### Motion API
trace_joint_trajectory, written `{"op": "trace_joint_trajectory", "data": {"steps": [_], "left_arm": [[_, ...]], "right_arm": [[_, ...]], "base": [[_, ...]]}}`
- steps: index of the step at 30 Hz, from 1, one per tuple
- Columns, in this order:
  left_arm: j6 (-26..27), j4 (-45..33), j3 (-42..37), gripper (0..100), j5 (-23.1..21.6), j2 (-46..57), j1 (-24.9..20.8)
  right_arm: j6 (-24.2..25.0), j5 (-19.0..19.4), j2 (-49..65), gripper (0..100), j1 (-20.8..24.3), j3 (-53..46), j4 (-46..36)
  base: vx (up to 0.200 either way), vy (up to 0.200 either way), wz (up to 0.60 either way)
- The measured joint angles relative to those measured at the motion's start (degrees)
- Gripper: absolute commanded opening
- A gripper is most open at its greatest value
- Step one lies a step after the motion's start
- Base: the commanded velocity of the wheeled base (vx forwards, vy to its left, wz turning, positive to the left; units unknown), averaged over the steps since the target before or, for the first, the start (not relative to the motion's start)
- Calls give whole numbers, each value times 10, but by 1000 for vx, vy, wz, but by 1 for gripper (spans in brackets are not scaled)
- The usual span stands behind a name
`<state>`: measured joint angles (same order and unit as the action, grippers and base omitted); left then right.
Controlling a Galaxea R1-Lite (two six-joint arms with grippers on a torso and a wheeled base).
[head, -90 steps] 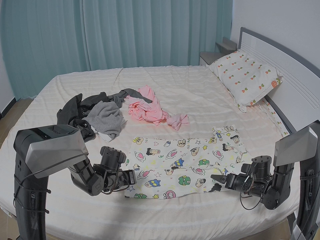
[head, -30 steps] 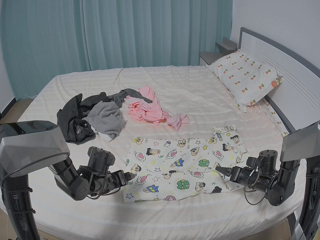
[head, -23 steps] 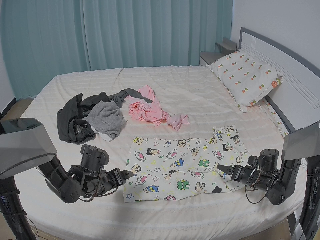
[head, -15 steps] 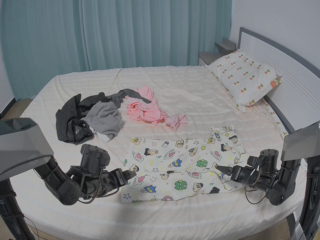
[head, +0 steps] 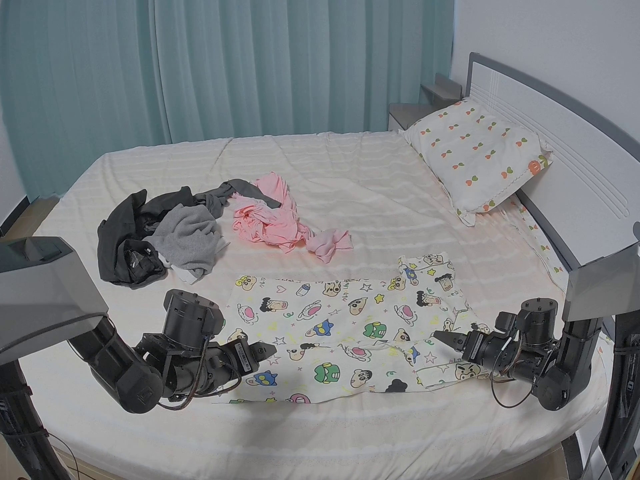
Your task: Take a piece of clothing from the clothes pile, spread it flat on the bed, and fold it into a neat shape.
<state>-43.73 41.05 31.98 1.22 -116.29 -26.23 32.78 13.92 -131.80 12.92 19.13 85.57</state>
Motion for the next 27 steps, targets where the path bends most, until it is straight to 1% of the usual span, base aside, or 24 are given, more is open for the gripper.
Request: {"op": "trace_joint_trajectory", "data": {"steps": [7,13,18,22,27], "left_arm": [[0,0,5,100,1,0,1],[1,24,8,100,2,-2,4],[7,71,10,100,18,-19,15],[30,96,24,100,24,-44,35],[66,96,74,100,26,-84,73]], "right_arm": [[0,0,0,100,1,-1,0],[0,0,0,100,1,-1,0],[0,0,0,100,3,-2,0],[0,0,0,100,4,-2,0],[0,0,-1,100,6,-4,1]], "base": [[200,0,0],[0,0,0],[0,0,0],[0,0,0],[0,0,0]]}}
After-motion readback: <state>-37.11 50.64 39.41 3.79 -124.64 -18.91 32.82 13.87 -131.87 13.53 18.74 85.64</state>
